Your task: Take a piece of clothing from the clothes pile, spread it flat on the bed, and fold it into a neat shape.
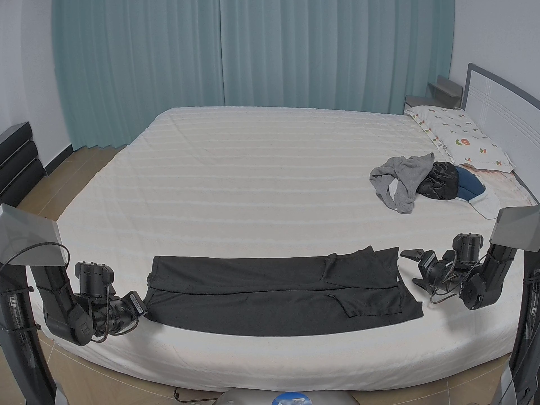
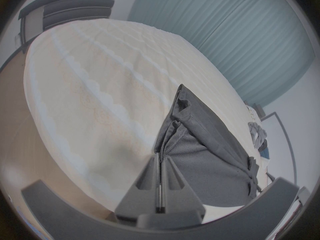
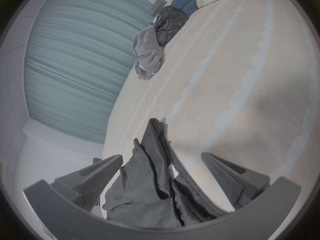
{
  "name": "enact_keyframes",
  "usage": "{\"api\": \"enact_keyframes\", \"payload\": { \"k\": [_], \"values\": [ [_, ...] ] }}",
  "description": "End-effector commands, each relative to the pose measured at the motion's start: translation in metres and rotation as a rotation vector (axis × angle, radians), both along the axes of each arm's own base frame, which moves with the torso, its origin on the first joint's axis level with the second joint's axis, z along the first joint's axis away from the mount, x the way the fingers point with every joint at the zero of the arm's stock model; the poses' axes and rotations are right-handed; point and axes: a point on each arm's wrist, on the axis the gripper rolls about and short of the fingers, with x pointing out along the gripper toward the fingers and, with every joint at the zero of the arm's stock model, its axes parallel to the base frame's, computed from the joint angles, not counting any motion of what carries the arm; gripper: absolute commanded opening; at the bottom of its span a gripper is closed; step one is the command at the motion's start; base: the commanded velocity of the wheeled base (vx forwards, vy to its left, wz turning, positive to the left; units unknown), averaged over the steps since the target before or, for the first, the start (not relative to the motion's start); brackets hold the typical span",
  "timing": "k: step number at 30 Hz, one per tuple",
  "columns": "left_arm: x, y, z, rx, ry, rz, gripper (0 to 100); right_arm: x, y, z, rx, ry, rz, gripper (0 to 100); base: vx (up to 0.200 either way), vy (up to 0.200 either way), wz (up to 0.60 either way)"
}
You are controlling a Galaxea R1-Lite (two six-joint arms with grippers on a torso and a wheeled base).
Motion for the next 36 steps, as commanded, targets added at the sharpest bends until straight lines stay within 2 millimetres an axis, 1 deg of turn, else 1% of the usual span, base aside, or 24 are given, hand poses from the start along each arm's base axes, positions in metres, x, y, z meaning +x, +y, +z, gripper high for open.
{"api": "enact_keyframes", "payload": {
  "k": [1,4,13,14,17,21,24,26,27,28,29,30,31,32,34,35,36],
  "values": [
    [-0.007,0.003,0.003,0.040,0.002,-0.013,0,0.000,0.000,0.000,0.000,0.000,0.000,100,0.000,0.000,0.00],
    [-0.009,0.003,0.006,0.052,-0.004,-0.023,0,0.000,0.000,0.000,0.000,0.000,0.000,100,0.000,0.000,0.00],
    [-0.012,0.002,0.004,0.055,0.009,-0.030,0,0.000,0.000,0.000,0.000,0.000,0.000,100,0.000,0.000,0.00],
    [-0.012,0.002,0.004,0.055,0.009,-0.030,100,0.000,0.000,0.000,0.000,0.000,0.000,100,0.000,0.000,0.00],
    [-0.011,0.003,0.005,0.055,0.003,-0.028,100,0.000,0.000,0.000,0.000,0.000,0.000,100,0.000,0.000,0.00],
    [-0.006,0.005,0.013,0.049,-0.038,-0.017,100,0.000,0.000,0.000,0.000,0.000,0.000,100,0.000,0.000,0.00],
    [0.002,0.006,0.024,0.041,-0.094,-0.019,100,0.000,0.000,-0.001,0.000,0.001,0.000,100,0.000,0.000,0.00],
    [0.012,0.006,0.034,0.040,-0.151,-0.020,100,0.000,0.000,-0.001,0.000,0.001,0.000,100,0.000,0.000,0.00],
    [0.012,0.006,0.034,0.040,-0.151,-0.020,100,0.000,0.000,-0.001,0.000,0.001,0.000,100,0.000,0.000,0.00],
    [0.021,0.005,0.038,0.040,-0.183,-0.024,100,0.000,0.000,-0.001,0.000,0.001,0.000,100,0.000,0.000,0.00],
    [0.024,0.005,0.040,0.042,-0.191,-0.026,100,0.000,0.000,-0.001,0.000,0.001,0.001,100,0.000,0.000,0.00],
    [0.034,0.004,0.042,0.042,-0.200,-0.028,100,0.000,0.000,-0.001,0.000,0.001,0.001,100,0.000,0.000,0.00],
    [0.034,0.004,0.042,0.042,-0.202,-0.028,100,0.000,0.000,-0.001,0.000,0.001,0.001,100,0.000,0.000,0.00],
    [0.042,0.005,0.044,0.042,-0.202,-0.030,100,0.000,0.000,-0.001,0.000,0.001,0.001,100,0.000,0.000,0.00],
    [0.056,0.003,0.048,0.019,-0.184,-0.065,100,0.000,0.000,-0.001,-0.001,0.001,0.002,100,0.000,0.000,0.00],
    [0.057,0.003,0.048,0.012,-0.180,-0.072,100,0.000,0.000,-0.001,-0.001,0.001,0.002,100,0.000,0.000,0.00],
    [0.064,0.001,0.046,-0.025,-0.159,-0.123,100,0.000,0.000,-0.001,-0.001,0.001,0.002,100,0.000,0.000,0.00]
  ]
}}
